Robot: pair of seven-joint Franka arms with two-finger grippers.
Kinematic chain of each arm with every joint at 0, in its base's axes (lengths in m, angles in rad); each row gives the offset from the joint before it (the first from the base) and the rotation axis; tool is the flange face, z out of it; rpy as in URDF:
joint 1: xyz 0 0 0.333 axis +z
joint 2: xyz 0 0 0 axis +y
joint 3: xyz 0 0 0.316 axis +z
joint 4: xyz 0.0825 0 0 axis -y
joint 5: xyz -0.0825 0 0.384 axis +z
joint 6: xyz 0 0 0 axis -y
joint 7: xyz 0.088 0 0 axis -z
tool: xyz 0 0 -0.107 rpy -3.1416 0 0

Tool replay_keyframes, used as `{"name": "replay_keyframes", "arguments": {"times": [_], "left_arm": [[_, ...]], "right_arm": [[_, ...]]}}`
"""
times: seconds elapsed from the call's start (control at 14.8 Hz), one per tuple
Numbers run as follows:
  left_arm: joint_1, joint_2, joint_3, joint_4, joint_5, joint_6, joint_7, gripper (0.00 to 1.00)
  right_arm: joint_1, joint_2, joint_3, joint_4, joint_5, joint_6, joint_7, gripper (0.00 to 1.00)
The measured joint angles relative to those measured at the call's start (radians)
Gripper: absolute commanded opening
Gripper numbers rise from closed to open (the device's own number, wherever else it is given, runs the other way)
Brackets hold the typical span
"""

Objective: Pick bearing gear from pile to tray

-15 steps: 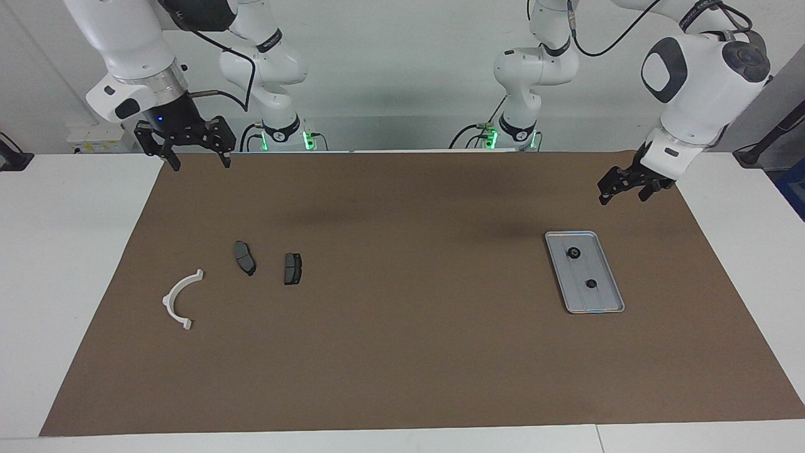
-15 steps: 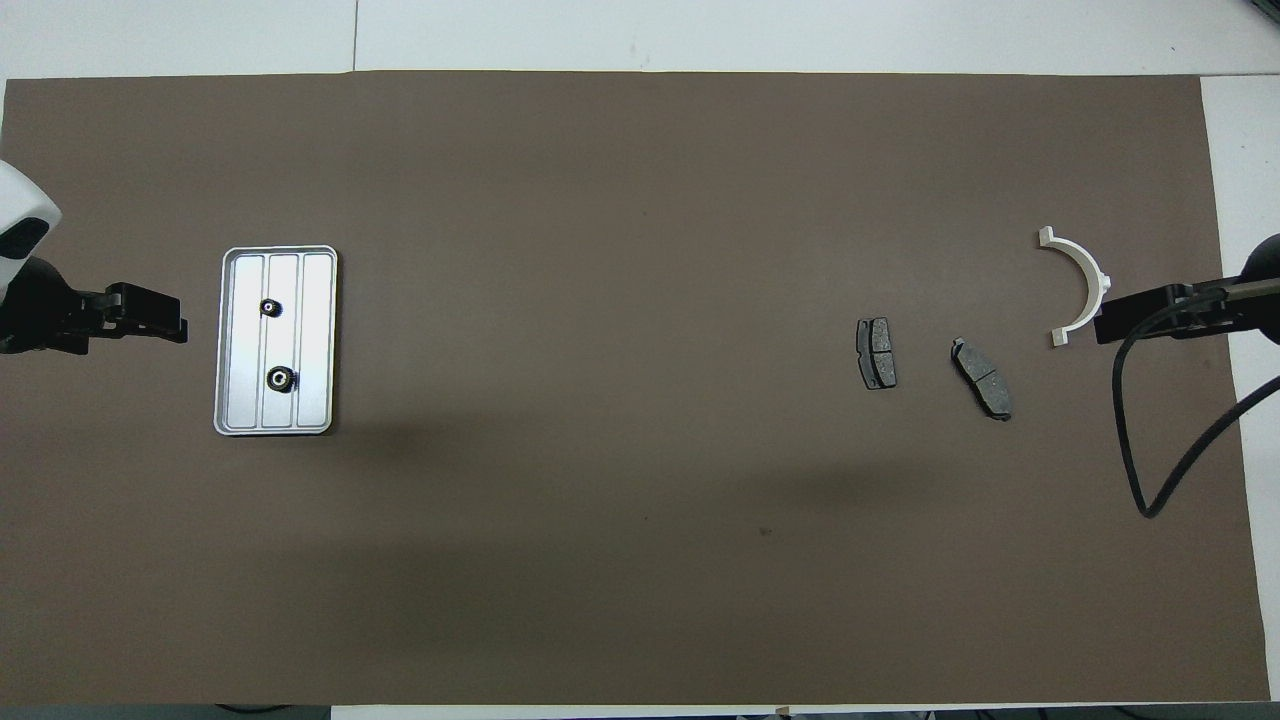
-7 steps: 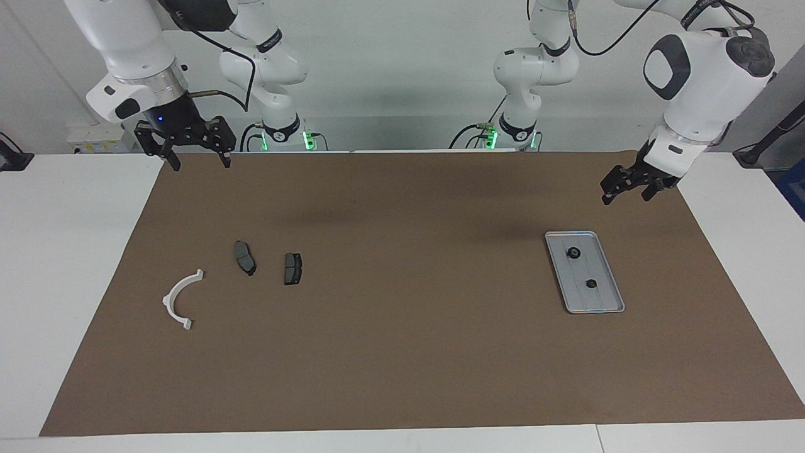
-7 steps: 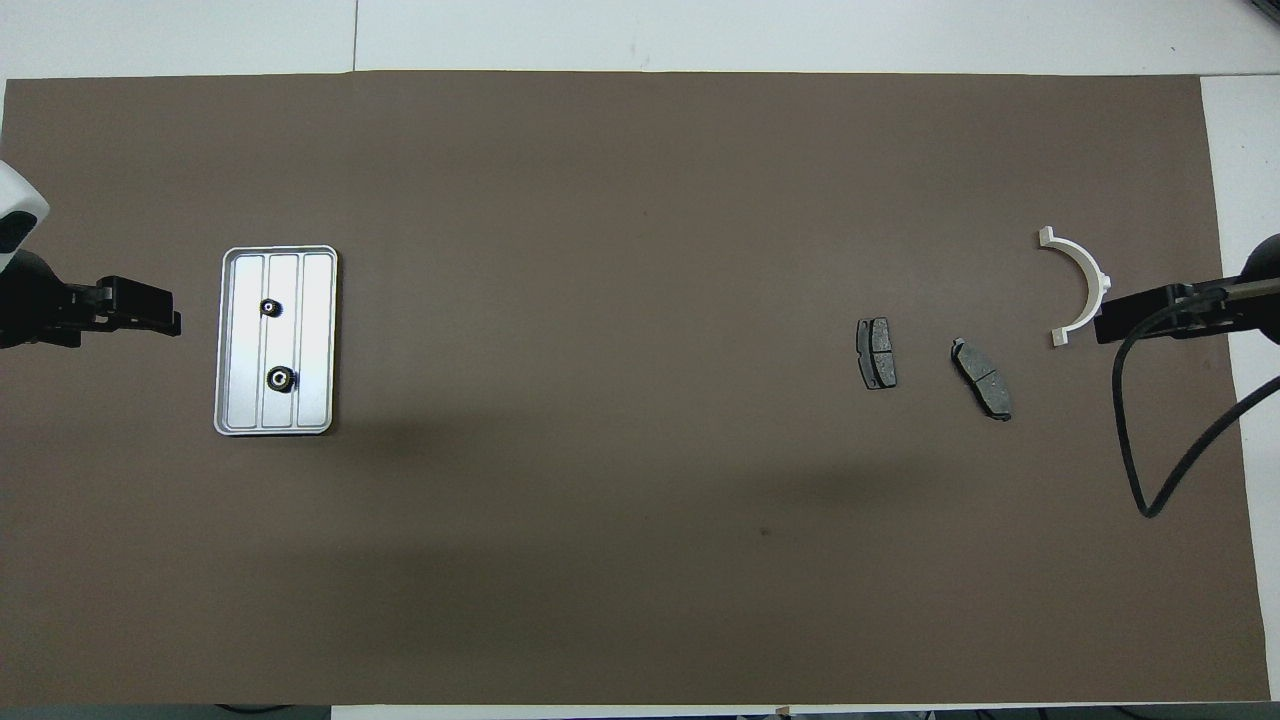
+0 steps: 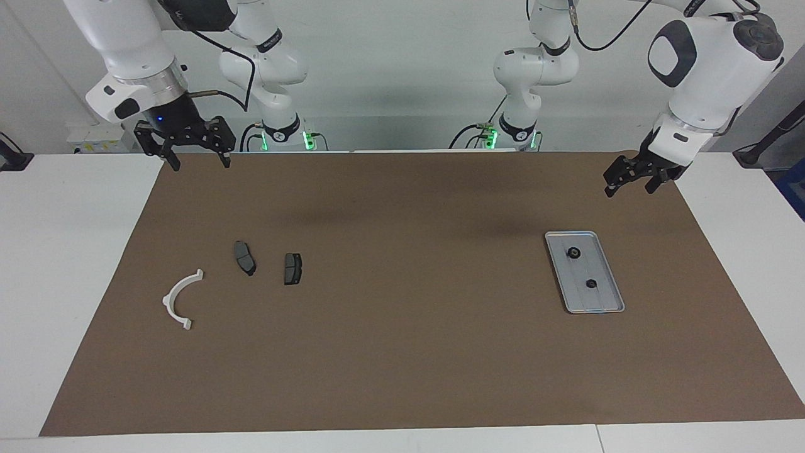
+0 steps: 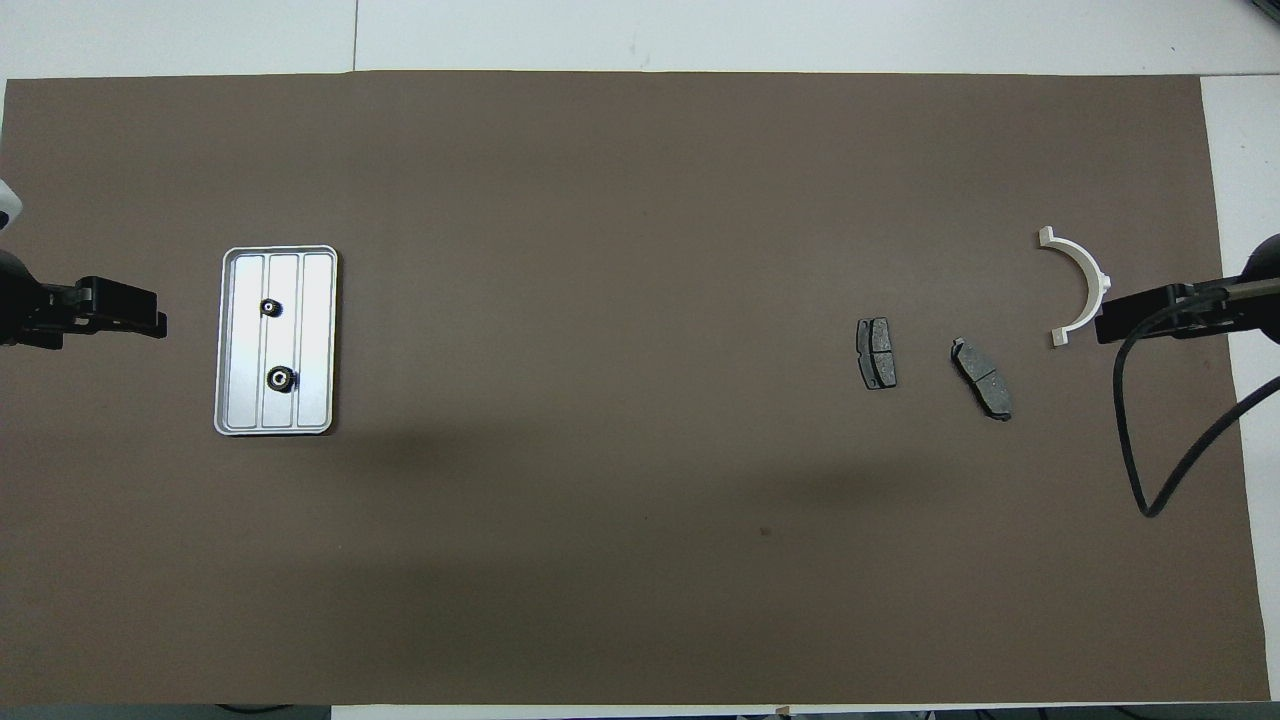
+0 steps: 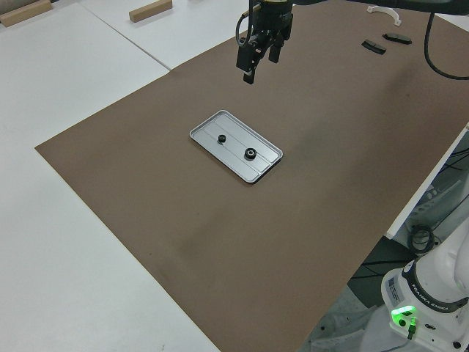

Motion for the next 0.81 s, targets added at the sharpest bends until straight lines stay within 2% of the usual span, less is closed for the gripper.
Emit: {"name": "replay_keyframes", "arguments": {"times": [0.81], "left_arm": [[0.000,-0.001,-0.007,0.005,0.000,-0.009,0.000,1.00]], "right_arm": [[0.000,0.000,0.000,0.000,0.000,0.000,0.000,1.00]]}}
